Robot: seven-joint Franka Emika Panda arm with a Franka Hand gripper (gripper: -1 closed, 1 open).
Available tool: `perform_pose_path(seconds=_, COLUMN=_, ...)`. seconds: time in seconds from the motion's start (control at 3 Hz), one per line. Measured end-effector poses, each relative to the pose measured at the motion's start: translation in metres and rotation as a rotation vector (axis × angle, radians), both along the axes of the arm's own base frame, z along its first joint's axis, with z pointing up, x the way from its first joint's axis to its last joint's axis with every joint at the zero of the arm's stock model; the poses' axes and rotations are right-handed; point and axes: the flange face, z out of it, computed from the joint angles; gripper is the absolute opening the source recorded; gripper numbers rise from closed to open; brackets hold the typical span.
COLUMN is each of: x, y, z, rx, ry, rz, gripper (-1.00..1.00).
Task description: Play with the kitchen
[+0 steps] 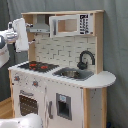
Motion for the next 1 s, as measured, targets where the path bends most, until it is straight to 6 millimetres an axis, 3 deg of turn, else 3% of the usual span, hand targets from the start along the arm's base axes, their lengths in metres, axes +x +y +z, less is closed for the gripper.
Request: perform_pose_path(seconds=1.0, x=-0.080, y=0.053, z=-0.064, rx=-0.161, ry=0.128, rz=0.125, gripper=1.00)
